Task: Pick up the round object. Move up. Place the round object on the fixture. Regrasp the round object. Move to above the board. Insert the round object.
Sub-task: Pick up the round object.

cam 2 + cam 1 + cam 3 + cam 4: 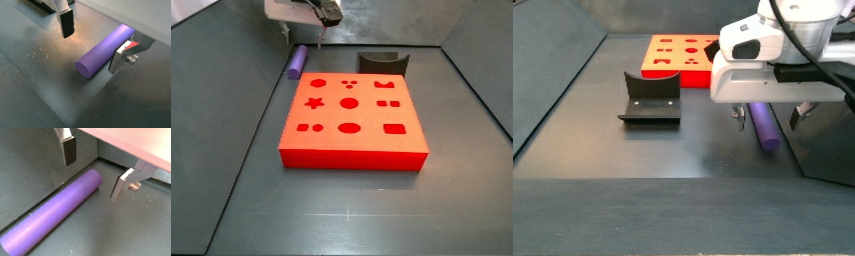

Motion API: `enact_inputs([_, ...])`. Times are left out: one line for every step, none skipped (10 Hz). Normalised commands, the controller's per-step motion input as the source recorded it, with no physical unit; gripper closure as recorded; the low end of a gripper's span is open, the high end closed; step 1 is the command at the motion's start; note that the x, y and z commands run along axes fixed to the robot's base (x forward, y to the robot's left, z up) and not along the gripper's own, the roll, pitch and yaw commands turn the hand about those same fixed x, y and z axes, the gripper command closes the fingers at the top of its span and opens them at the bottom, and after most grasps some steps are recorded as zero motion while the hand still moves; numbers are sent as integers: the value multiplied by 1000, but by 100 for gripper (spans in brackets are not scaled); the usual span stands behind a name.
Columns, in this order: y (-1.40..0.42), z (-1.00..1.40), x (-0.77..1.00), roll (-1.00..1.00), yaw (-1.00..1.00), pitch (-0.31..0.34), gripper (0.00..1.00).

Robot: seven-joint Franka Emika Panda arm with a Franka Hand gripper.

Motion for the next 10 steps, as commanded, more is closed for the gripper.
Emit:
enact_inputs([0, -1000, 0, -63, -106, -9, 0])
enact_inputs([0, -1000, 0, -71, -109, -19, 0])
enact_inputs([-3, -989, 0, -79, -106, -34, 0])
enact_inputs([-9, -977, 0, -80, -111, -50, 0])
enact_inputs([-23, -951, 0, -90, -120, -63, 0])
enact_inputs([-37, -929, 0, -99, -111, -57, 0])
enact_inputs([0, -849, 0, -139, -131, -20, 0])
enact_inputs([0, -826, 0, -151, -134, -1, 0])
enact_inputs([0, -743, 0, -197, -129, 0, 0])
enact_inputs([0, -726, 0, -209, -100, 0, 0])
